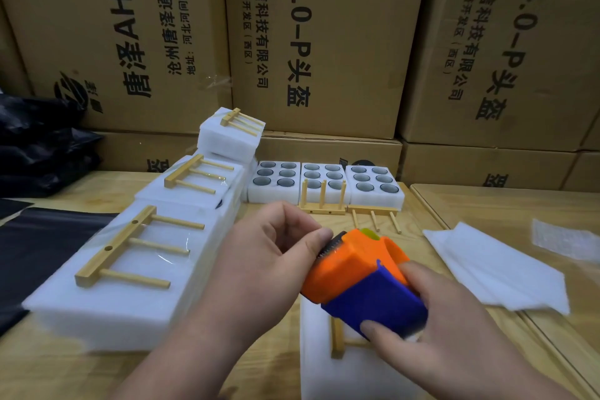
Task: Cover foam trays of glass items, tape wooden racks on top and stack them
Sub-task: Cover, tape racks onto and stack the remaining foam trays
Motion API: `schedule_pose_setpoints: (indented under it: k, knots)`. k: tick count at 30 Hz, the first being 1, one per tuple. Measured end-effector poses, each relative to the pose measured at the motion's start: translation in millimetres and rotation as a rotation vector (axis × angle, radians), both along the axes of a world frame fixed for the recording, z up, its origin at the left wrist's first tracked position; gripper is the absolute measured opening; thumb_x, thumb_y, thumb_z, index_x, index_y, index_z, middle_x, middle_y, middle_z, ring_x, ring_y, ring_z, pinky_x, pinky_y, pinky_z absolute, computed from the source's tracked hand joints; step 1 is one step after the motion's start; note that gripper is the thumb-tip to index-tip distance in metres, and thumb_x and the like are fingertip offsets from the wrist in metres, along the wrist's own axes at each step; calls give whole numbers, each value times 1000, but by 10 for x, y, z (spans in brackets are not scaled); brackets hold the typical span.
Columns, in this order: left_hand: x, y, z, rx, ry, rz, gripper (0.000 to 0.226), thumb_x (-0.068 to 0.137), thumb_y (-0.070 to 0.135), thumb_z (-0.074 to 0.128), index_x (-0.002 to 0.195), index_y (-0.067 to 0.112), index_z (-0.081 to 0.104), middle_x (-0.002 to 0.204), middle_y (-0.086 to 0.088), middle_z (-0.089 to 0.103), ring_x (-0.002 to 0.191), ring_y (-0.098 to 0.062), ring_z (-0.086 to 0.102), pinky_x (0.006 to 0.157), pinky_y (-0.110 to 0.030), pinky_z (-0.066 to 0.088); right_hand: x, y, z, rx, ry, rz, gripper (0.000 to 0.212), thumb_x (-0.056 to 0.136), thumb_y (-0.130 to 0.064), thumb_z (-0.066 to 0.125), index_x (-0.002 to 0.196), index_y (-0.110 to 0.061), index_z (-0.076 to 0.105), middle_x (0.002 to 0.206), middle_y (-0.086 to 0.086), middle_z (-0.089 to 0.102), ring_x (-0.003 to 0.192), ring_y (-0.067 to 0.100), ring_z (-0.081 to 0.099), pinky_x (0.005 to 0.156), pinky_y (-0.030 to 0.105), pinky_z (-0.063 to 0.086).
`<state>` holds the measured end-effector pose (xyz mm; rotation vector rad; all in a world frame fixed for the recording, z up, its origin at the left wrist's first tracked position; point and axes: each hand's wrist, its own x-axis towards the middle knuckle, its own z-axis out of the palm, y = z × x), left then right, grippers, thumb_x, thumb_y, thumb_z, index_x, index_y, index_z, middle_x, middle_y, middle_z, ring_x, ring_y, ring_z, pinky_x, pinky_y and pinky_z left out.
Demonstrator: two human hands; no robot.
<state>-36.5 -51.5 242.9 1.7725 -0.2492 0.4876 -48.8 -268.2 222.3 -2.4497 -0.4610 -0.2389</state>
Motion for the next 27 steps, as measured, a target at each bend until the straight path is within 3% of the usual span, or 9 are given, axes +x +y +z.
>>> schedule_pose_setpoints:
  k: [3,5,7,10,17,20,23,27]
  knots:
    - [-22,4,21,-31,15,-6,15,86,16,79,76,25,71,67,7,71,61,-2,65,52,-14,47,-73,24,-12,101,-156,-31,36,60,-63,56,68,-28,58,59,-11,60,56,9,58,46,15,38]
    - [-31,24,31,-63,59,-31,17,86,15,79,76,27,71,65,5,70,58,-3,63,52,-15,47,-105,40,7,237,-158,-51,48,63,-73,56,64,-25,60,49,-10,56,46,10,54,42,15,35]
    - [-36,45,30,-85,98,-24,15,85,17,79,76,26,71,64,4,69,57,-3,62,52,-15,47,-109,52,21,260,-142,-71,73,57,-96,48,65,-25,64,52,-10,60,49,10,58,44,18,39]
    - [-47,49,-5,-132,131,14,13,86,18,78,75,18,71,65,0,70,57,-5,63,53,-16,48,-96,69,69,200,-138,-83,84,55,-105,32,65,-27,64,57,-11,64,53,10,61,46,21,42]
    - [-93,-9,-38,-73,71,103,15,91,21,72,78,22,67,65,6,68,55,-1,59,49,-14,45,-10,110,132,27,-259,-123,72,62,-103,22,62,-36,49,72,-29,61,69,-4,61,41,16,34]
    - [-108,-39,-38,-19,47,154,16,92,23,71,77,24,65,67,9,68,58,0,60,50,-13,44,16,131,98,-2,-316,-140,58,70,-97,25,62,-41,40,46,-20,47,71,-11,58,38,12,26]
    - [-105,-31,-15,6,42,166,15,92,24,70,78,24,65,71,10,68,60,-1,61,51,-13,45,40,152,66,40,-341,-118,56,72,-97,23,65,-43,38,45,-25,41,68,-13,57,42,11,38]
    - [-96,-15,23,1,23,157,15,92,23,70,79,25,65,72,11,68,61,-1,61,51,-14,47,88,137,92,36,-386,-106,61,74,-95,24,69,-39,46,48,-23,43,67,-7,59,38,11,27]
